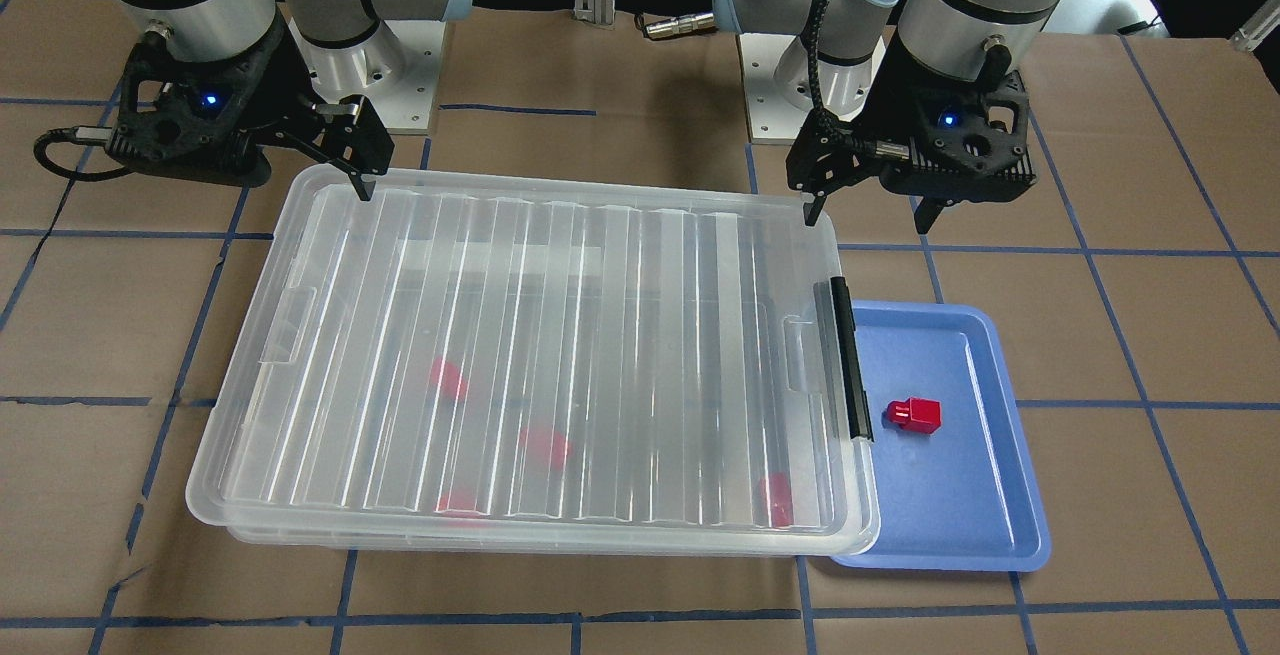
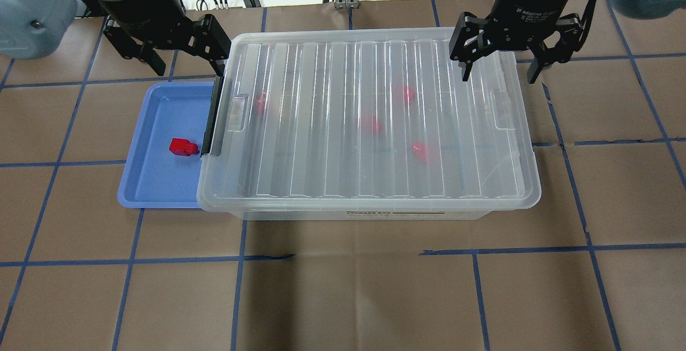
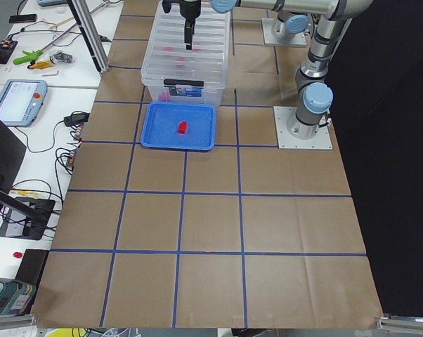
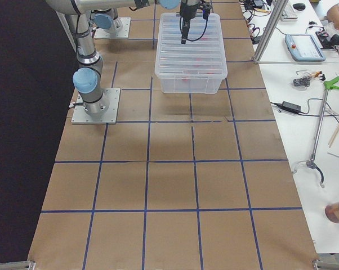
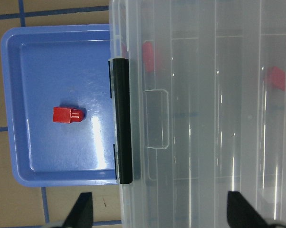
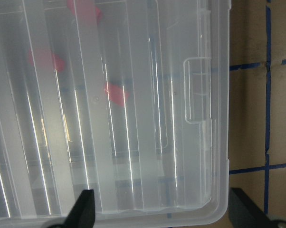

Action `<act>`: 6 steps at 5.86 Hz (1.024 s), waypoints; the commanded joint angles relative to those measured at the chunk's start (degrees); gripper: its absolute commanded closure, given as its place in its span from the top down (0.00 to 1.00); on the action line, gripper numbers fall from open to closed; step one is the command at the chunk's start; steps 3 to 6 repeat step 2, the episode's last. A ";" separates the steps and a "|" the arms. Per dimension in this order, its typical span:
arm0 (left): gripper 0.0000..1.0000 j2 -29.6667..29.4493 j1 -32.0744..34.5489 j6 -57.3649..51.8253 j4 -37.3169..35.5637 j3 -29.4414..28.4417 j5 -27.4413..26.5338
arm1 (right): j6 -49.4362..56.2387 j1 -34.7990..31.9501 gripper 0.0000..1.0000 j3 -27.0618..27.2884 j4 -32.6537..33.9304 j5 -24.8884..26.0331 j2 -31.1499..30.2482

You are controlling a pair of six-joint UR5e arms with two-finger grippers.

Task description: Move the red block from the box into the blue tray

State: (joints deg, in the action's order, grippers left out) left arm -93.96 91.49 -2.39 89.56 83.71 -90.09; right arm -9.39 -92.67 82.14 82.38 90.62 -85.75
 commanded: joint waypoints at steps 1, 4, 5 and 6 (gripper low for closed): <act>0.98 0.01 0.00 -0.07 0.00 0.05 0.00 | -0.02 0.04 1.00 0.04 0.06 0.09 -0.04; 0.98 0.09 0.00 -0.07 0.00 0.05 0.00 | -0.02 0.04 1.00 0.04 0.06 0.09 -0.04; 0.98 0.09 0.00 -0.07 0.00 0.05 0.00 | -0.02 0.04 1.00 0.04 0.06 0.09 -0.04; 0.98 0.09 0.00 -0.07 0.00 0.05 0.00 | -0.02 0.04 1.00 0.04 0.06 0.09 -0.04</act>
